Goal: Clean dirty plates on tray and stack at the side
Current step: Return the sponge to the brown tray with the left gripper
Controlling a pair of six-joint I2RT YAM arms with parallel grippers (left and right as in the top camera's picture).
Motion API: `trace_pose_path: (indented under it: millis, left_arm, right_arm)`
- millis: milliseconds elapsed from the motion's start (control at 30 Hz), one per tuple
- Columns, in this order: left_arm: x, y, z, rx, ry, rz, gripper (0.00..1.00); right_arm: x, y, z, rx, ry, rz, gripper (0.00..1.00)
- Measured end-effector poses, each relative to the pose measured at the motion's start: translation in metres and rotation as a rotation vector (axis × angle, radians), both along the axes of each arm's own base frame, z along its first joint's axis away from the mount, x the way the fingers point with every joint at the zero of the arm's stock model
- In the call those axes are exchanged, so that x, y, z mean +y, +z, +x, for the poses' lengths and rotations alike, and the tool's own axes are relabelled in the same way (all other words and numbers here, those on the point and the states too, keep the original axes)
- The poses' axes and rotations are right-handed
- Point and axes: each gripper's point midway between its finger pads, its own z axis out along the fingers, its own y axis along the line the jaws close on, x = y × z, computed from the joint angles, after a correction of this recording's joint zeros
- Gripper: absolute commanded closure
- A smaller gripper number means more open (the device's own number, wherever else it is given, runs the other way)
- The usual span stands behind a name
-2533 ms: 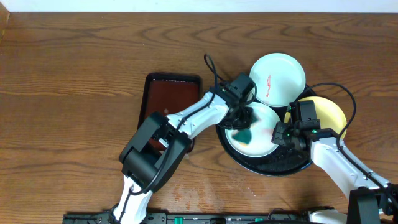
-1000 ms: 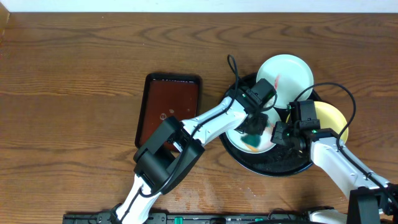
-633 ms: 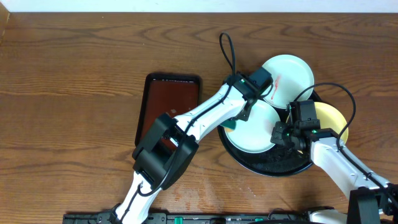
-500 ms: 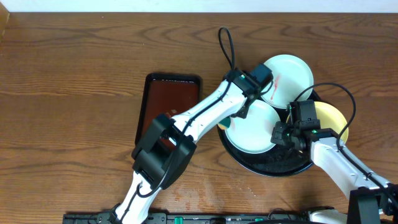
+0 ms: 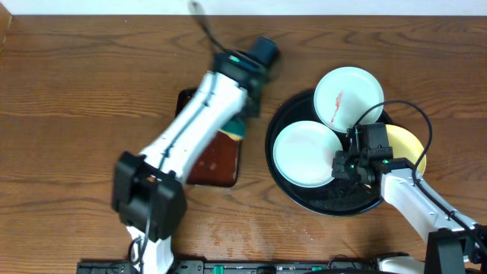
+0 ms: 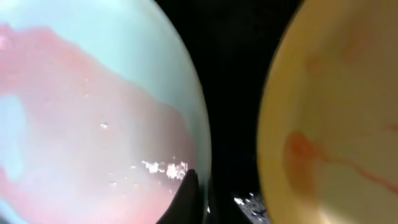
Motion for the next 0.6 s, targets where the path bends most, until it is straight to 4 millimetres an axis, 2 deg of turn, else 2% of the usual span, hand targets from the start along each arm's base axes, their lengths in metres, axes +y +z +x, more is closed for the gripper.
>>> trace_pose_path:
  millis: [67, 100, 200, 300, 467, 600]
  left_arm:
    - [0.012, -0.013, 0.008, 0.016, 0.030, -0.043, 0.86]
    - [0.018, -0.021, 0.008, 0.031, 0.039, -0.052, 0.79]
    - [0.034, -0.059, -0.009, 0.134, 0.059, -0.058, 0.71]
    - [0.039, -0.075, -0.024, 0.205, 0.055, -0.052, 0.64]
    - [0.037, -0.071, -0.024, 0.194, 0.034, -0.067, 0.55]
    - [0.036, -0.045, -0.023, 0.132, 0.024, -0.098, 0.48]
  right_arm:
    - [0.002, 0.001, 0.000, 0.000, 0.006, 0.013, 0.99]
    - [0.003, 0.000, -0.001, 0.004, 0.008, 0.015, 0.99]
    - [0.002, 0.005, -0.005, 0.009, 0.006, 0.013, 0.99]
    - [-0.003, 0.019, -0.010, 0.016, -0.007, -0.012, 0.99]
    - [-0.023, 0.059, -0.003, -0.047, -0.053, -0.112, 0.99]
    - [-0.038, 0.101, 0.009, -0.160, -0.101, -0.194, 0.99]
